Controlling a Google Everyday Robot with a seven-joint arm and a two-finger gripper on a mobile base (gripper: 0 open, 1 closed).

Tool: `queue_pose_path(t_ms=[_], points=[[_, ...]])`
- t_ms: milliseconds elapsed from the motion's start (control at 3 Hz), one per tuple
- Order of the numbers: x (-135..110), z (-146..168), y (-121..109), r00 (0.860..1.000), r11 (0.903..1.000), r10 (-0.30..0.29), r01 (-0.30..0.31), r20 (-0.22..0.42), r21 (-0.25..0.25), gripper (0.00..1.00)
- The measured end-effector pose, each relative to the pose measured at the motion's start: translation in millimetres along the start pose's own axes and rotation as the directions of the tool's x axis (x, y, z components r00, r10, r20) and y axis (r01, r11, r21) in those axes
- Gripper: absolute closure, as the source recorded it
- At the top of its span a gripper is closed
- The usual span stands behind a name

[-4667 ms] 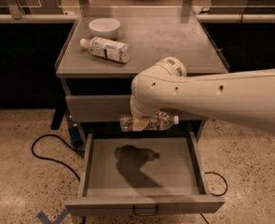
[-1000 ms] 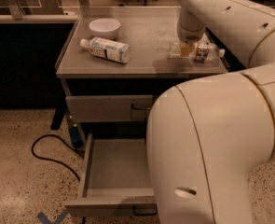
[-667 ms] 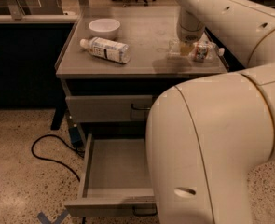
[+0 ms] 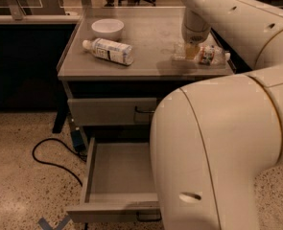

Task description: Pick water bottle from middle drawer and place on counter

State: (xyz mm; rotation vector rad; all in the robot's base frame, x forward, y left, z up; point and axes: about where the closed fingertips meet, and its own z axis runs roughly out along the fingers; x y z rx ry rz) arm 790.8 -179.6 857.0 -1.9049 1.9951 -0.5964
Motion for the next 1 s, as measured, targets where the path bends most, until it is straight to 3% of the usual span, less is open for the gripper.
queue_pose_path(t_ms=[333, 667, 1000], points=[[0.0, 0.0, 0.0, 1.0, 1.0, 0.0, 0.0, 0.0, 0.0, 0.12], [0.0, 0.1, 0.1, 1.0, 1.0, 0.0, 0.0, 0.0, 0.0, 0.0], [0.0, 0.1, 0.1, 1.0, 1.0, 0.0, 0.0, 0.0, 0.0, 0.0]])
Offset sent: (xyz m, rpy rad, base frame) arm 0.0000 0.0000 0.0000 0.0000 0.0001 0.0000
